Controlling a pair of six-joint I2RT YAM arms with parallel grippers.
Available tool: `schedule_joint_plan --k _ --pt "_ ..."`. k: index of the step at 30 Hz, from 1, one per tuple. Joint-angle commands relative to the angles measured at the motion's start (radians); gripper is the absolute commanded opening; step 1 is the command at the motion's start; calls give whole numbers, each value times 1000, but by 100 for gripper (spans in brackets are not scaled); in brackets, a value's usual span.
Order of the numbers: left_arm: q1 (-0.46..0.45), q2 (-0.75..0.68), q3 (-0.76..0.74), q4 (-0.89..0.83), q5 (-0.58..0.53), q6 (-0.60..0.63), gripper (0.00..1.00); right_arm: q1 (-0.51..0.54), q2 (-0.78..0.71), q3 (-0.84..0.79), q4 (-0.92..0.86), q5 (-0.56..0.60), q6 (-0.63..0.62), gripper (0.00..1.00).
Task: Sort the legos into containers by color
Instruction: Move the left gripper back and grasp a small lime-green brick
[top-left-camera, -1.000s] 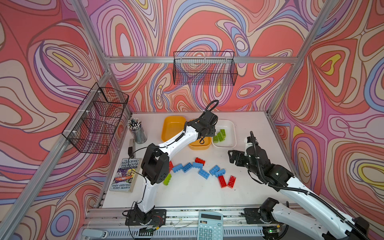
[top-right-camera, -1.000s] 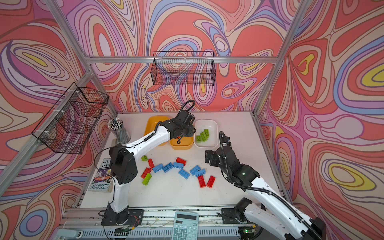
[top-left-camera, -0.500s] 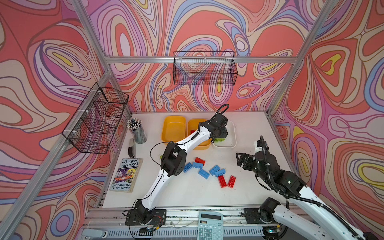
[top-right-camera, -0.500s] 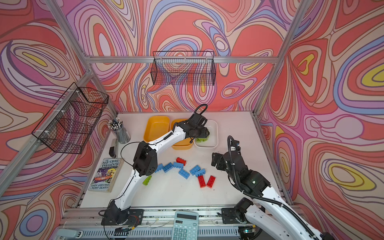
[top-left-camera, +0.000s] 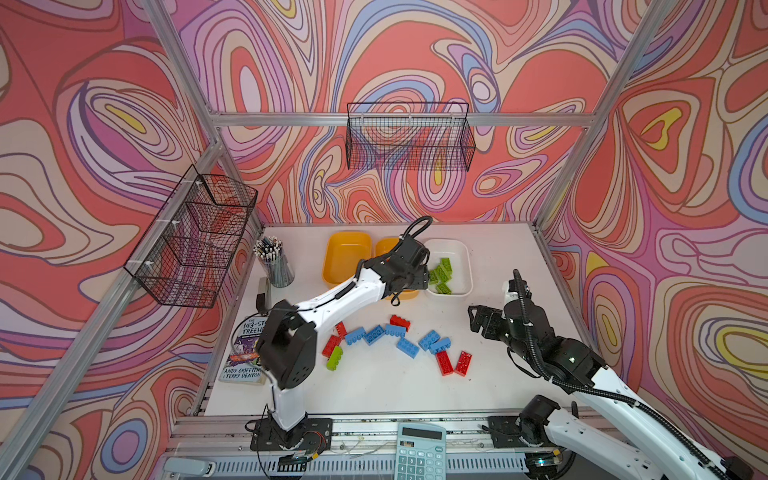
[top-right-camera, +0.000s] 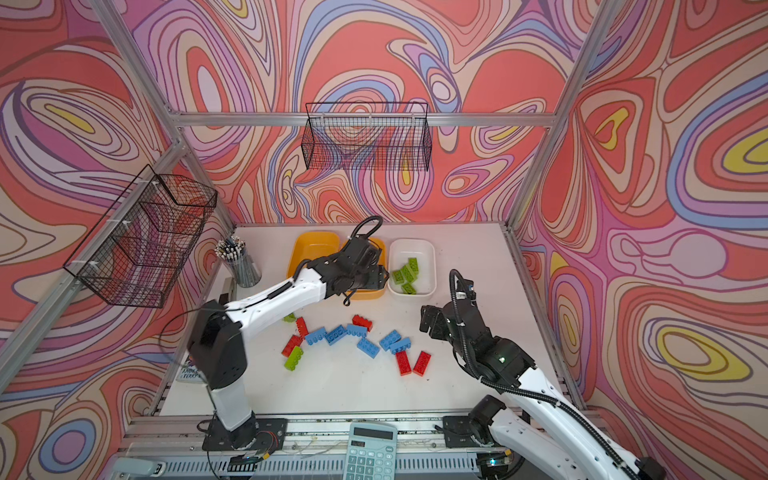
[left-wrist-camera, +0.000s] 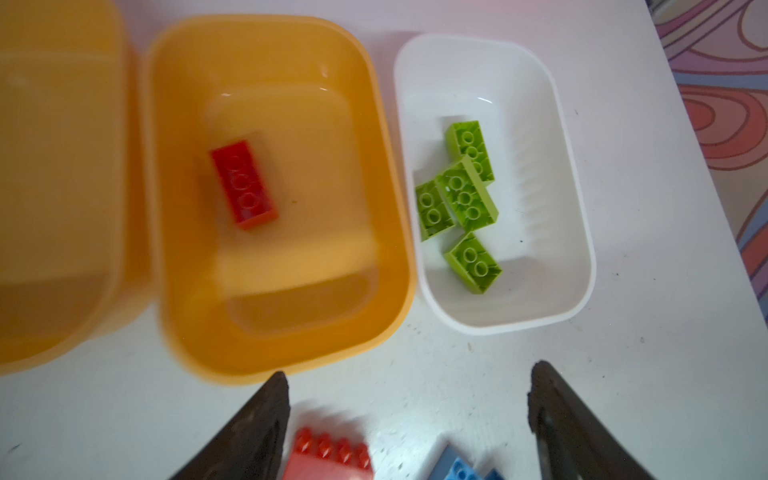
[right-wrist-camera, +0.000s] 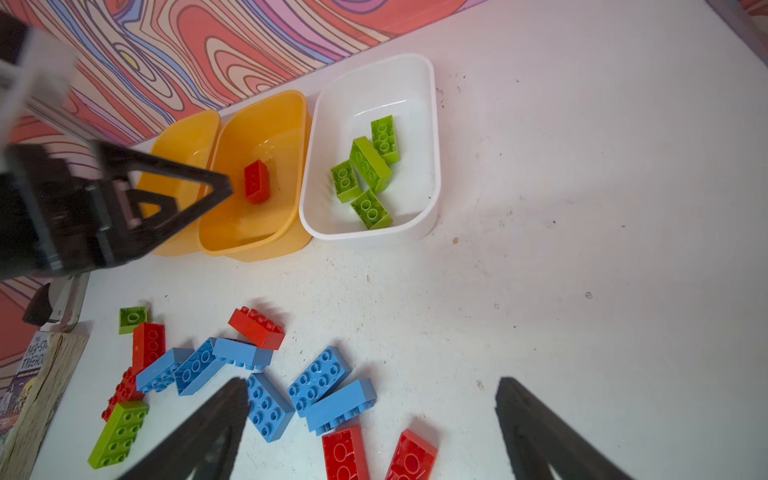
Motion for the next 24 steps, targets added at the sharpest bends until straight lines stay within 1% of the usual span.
schedule_joint_plan --k 1,3,5,8,11,14,18,23,24 --pt "8 -177 -211 -39 -203 -57 77 0 68 12 81 -70 -14 98" --pt "30 -302 -348 -63 -233 -94 77 0 110 19 115 -102 -16 98" --pt "75 -421 -477 -73 -237 -131 78 0 152 27 154 -137 -20 98" --pt "186 -572 -651 -48 -175 -164 78 1 208 46 201 -178 -25 98" --pt "283 -647 -752 -18 -113 -157 78 2 258 68 230 -208 -24 98" --pt "359 -641 -788 12 -66 -132 78 6 293 82 242 -222 -16 98" --pt "457 -565 -800 82 12 -102 78 11 314 91 247 -225 -4 98" --pt "526 -450 -792 171 70 -80 77 12 332 96 242 -209 0 98" --pt "538 -424 -787 183 80 -77 75 12 339 96 244 -204 -1 98"
